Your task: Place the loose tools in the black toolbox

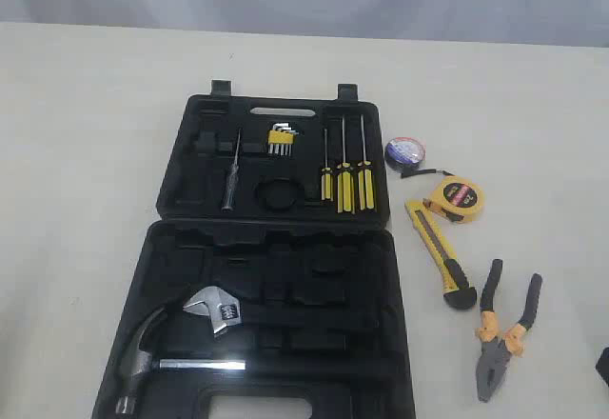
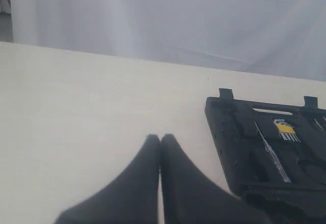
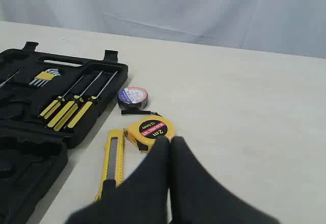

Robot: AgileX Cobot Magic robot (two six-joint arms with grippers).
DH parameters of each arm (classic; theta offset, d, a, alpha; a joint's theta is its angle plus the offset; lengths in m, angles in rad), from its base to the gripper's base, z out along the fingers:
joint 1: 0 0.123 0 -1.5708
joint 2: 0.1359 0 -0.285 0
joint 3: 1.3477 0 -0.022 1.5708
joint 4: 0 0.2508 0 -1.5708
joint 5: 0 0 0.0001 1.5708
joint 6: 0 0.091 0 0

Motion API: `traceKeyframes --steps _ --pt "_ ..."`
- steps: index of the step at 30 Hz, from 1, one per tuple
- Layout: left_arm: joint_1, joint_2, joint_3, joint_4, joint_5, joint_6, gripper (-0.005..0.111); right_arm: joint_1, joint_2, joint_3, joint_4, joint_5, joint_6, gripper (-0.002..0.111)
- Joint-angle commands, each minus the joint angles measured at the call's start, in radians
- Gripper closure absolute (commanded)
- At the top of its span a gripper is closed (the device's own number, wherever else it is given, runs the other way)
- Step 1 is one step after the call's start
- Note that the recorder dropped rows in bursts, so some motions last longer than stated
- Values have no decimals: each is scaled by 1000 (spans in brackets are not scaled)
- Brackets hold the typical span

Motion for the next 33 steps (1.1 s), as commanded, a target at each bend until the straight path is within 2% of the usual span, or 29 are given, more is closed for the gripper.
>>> traceKeyframes --steps 1,19,28,33 --pt "-6 4 -5 4 1 0 107 -6 -6 3 -7 1 0 109" --pt "-6 4 -5 4 1 0 107 -6 -6 3 -25 -6 -12 109" --pt "-6 4 -5 4 1 0 107 -6 -6 3 -22 -227 -11 109" --pt "-6 4 -5 4 1 0 107 -6 -6 3 -22 -238 6 109"
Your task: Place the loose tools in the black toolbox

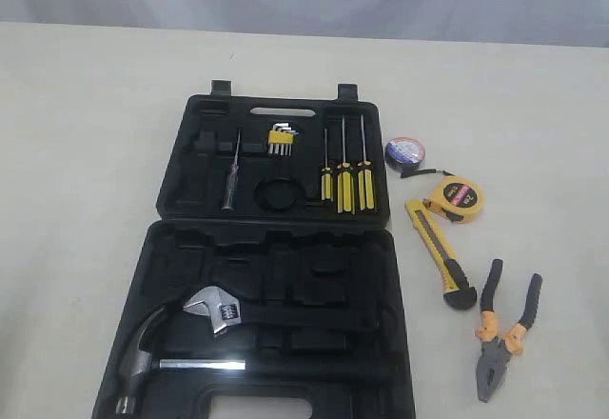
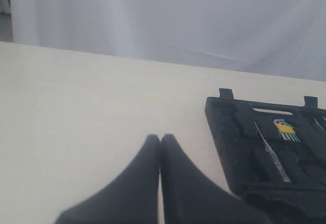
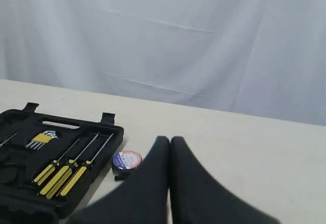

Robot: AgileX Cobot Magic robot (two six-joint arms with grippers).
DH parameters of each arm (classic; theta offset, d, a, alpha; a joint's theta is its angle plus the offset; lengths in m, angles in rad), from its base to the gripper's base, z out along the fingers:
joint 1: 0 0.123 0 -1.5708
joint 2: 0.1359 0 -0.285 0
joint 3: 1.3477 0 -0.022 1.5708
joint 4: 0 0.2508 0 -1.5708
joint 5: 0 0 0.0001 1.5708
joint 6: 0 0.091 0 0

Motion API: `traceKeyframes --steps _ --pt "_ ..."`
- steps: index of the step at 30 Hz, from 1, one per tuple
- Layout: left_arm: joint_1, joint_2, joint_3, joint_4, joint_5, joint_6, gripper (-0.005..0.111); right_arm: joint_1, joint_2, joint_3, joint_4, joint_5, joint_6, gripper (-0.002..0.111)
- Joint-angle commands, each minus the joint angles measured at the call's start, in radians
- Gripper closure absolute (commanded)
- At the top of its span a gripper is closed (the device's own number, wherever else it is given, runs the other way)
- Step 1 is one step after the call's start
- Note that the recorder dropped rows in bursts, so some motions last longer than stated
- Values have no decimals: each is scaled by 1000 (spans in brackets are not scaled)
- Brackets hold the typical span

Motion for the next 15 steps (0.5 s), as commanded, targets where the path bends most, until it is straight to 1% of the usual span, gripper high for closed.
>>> traceKeyframes --steps 1,6,8,12,15 --pt "-6 4 -5 4 1 0 107 -6 -6 3 0 -35 7 109" --pt "-6 4 -5 4 1 0 107 -6 -6 3 15 -138 23 109" --pt "-6 4 -5 4 1 0 107 -6 -6 3 80 -159 67 109" --pt "-6 4 -5 4 1 0 107 -6 -6 3 247 -173 217 109" --pt "-6 4 -5 4 1 0 107 -6 -6 3 253 -147 222 109"
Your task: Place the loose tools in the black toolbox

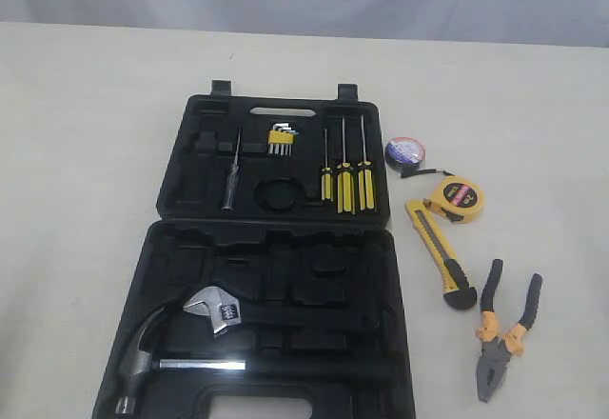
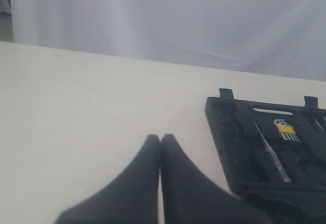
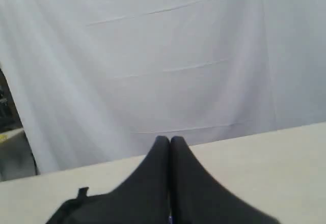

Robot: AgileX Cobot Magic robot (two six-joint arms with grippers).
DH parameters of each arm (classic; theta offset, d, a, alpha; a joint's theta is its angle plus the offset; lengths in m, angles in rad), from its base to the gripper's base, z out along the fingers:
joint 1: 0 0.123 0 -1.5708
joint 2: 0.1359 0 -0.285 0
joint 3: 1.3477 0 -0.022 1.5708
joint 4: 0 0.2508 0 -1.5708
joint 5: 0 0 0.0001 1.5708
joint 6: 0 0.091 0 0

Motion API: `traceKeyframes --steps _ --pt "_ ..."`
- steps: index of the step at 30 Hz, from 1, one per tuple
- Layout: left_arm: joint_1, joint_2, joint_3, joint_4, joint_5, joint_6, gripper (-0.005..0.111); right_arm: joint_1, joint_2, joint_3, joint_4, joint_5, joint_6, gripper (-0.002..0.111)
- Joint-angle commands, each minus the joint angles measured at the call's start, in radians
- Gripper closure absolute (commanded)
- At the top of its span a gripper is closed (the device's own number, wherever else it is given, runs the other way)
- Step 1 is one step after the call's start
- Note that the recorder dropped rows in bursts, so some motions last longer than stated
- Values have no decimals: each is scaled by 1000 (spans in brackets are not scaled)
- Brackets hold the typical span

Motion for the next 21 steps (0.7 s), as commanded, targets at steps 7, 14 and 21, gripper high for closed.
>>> traceKeyframes --steps 7,14,21 --pt "-6 4 -5 4 1 0 107 49 123 -288 49 378 7 109" --pt "-6 4 -5 4 1 0 107 126 557 -687 36 923 -170 109" --pt "-6 4 -5 4 1 0 107 149 1029 -935 6 1147 -209 109"
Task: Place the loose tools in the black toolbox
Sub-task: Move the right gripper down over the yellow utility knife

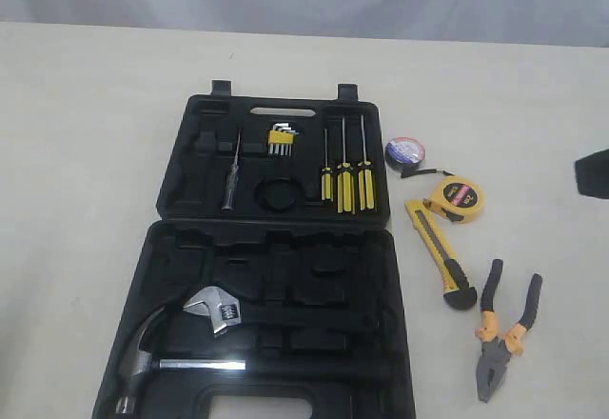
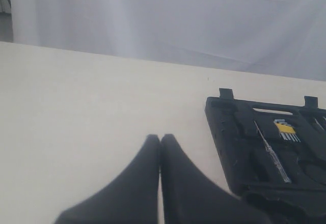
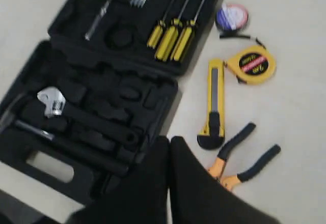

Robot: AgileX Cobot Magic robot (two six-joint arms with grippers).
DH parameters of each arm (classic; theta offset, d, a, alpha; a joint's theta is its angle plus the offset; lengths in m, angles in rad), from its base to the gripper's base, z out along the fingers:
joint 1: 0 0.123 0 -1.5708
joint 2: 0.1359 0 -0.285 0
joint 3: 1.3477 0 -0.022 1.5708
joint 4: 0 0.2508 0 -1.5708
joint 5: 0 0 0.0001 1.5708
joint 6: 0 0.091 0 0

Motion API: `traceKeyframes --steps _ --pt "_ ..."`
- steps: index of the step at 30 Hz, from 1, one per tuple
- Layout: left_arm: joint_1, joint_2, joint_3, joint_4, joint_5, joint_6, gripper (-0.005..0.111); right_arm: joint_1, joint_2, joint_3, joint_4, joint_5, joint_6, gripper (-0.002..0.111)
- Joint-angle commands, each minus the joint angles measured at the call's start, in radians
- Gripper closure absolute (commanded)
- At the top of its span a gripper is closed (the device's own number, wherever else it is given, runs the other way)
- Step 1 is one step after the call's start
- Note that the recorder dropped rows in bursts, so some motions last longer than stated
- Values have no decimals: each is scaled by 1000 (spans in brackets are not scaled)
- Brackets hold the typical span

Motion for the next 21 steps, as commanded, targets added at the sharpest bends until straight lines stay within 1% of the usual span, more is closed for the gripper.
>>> traceKeyframes --steps 1,2,5,8,11,18,19,20,21 --pt "-6 4 -5 4 1 0 107 26 266 -94 -30 63 -26 109" --pt "-6 4 -5 4 1 0 107 50 373 -101 -64 42 -30 109" --pt "-6 4 -5 4 1 0 107 88 550 -101 -149 4 -21 109" --pt "-6 4 -5 4 1 0 107 97 683 -101 -146 -93 -21 109" --pt "-6 4 -5 4 1 0 107 97 764 -101 -146 -183 3 109" --pt "-6 4 -5 2 1 0 107 97 841 -101 -148 -237 -3 107" --pt "-6 4 -5 2 1 0 107 97 845 -101 -148 -240 -3 103" --pt "-6 4 -5 2 1 0 107 97 853 -101 -148 -245 -6 97" --pt "-6 4 -5 -1 1 0 107 97 864 -101 -148 -256 -10 81"
